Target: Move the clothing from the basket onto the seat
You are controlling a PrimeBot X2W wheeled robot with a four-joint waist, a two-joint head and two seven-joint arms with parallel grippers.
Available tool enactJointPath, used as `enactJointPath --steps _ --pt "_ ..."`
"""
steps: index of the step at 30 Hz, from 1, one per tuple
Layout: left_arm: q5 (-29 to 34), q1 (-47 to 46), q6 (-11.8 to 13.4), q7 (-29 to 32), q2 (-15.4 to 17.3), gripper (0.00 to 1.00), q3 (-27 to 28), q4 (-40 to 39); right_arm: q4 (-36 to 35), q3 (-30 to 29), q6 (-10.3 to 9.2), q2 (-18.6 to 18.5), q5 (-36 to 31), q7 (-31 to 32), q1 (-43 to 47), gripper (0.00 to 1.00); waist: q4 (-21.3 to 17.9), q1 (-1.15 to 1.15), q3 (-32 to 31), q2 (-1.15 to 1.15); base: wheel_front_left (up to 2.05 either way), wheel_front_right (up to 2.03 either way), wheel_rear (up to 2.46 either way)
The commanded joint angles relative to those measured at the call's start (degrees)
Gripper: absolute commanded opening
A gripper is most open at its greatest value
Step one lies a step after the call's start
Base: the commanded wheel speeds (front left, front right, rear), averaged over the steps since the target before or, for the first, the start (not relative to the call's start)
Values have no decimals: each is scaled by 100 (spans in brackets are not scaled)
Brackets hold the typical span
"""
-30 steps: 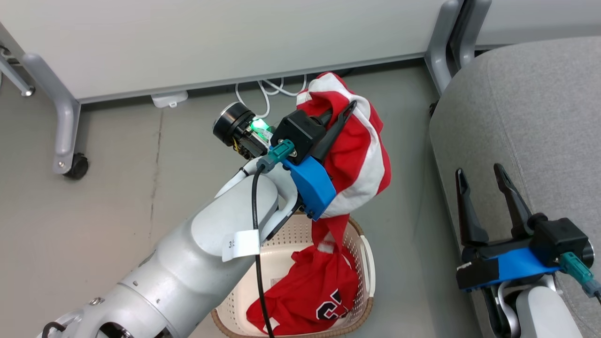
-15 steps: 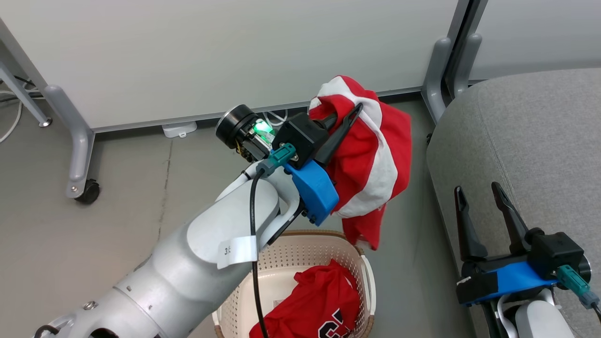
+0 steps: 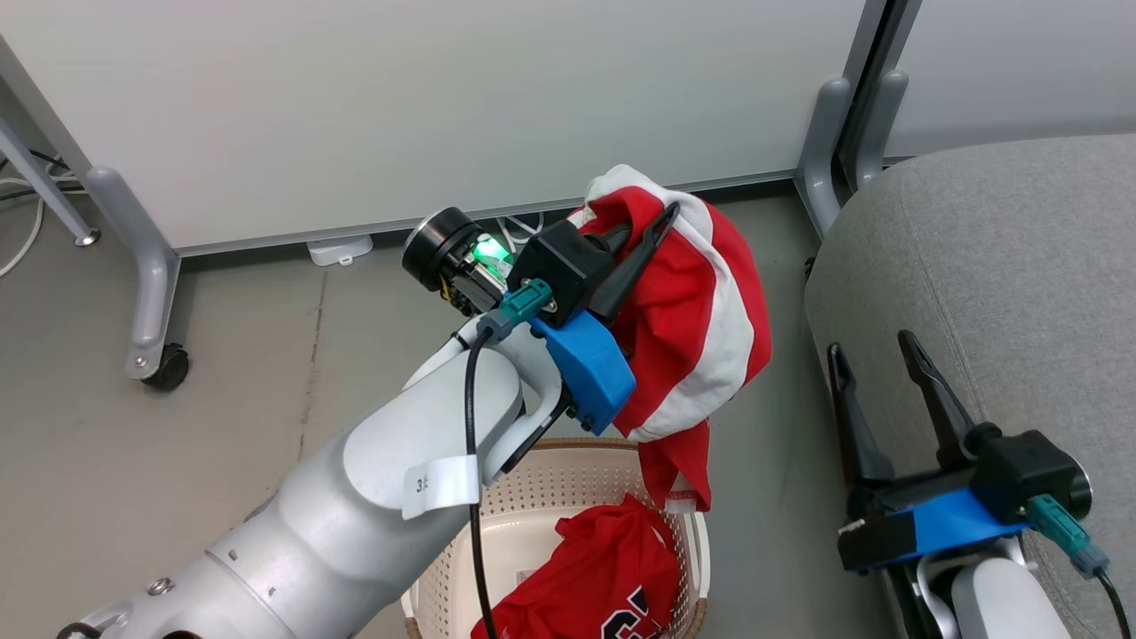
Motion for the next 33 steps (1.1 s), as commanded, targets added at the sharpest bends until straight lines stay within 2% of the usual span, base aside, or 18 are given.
enactJointPath --steps 1,13,21,33 --pt "-5 56 25 -5 17 0 3 -29 -49 63 3 -23 -48 -20 -142 100 2 0 4 0 0 0 0" --pt "-56 16 38 15 9 0 -58 -92 -52 946 3 -77 -10 -20 -871 100 42 0 73 0 0 0 0" --pt "-32 -56 20 11 -47 0 -117 -99 271 1355 3 -67 36 -20 -1326 100 121 0 127 0 0 0 0" --pt "-44 -135 -23 -40 -146 0 -208 -61 1503 1486 3 -38 -81 -20 -1734 100 224 0 179 0 0 0 0"
